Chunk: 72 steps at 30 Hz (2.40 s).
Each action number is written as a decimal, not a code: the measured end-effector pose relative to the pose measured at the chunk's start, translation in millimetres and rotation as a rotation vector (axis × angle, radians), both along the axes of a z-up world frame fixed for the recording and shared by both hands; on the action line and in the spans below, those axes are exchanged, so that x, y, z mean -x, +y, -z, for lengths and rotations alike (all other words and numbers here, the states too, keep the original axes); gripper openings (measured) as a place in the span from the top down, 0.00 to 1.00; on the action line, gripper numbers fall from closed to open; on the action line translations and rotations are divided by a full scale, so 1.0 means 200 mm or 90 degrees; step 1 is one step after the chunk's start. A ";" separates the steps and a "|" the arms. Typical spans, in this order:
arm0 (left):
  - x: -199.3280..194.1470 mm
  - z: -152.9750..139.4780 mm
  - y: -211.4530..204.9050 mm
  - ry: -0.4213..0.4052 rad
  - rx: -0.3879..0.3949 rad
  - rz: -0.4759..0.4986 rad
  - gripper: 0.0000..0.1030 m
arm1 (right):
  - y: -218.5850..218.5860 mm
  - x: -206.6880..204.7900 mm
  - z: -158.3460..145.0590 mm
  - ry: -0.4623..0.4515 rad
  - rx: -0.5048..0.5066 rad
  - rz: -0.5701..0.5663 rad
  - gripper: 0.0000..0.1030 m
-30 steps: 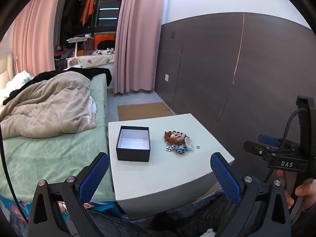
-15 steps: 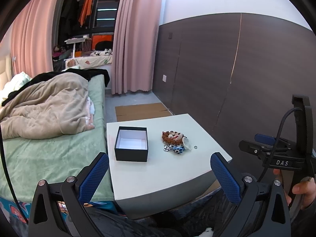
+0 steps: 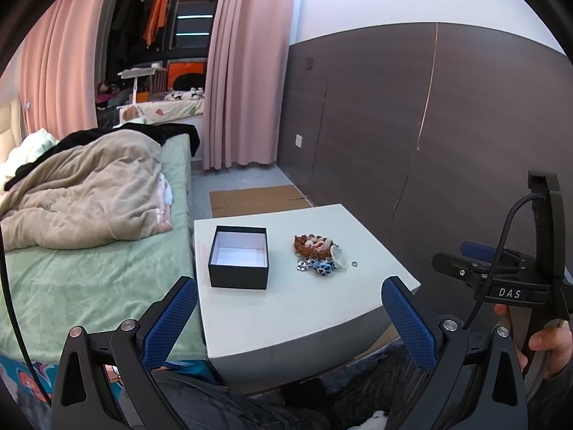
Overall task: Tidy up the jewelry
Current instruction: 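Move both tools toward the jewelry pile on the white table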
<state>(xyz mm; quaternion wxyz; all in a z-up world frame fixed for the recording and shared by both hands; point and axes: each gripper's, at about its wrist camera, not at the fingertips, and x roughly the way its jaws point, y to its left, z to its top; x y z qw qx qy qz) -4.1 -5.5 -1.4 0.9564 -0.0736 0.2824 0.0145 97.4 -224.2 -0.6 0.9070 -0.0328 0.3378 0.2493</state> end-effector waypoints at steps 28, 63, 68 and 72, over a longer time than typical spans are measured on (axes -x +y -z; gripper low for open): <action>-0.26 0.12 0.00 0.066 0.023 0.019 0.01 | -0.01 -0.15 0.07 0.030 0.006 0.010 0.10; -1.15 0.66 -0.29 0.265 -0.006 0.114 0.34 | -0.30 -0.80 0.63 0.203 -0.086 0.055 0.10; -1.22 0.74 -0.28 0.282 0.008 0.109 0.39 | -0.29 -0.84 0.68 0.213 -0.090 0.046 0.15; -1.28 0.80 -0.27 0.296 0.020 0.109 0.43 | -0.28 -0.87 0.72 0.224 -0.094 0.042 0.17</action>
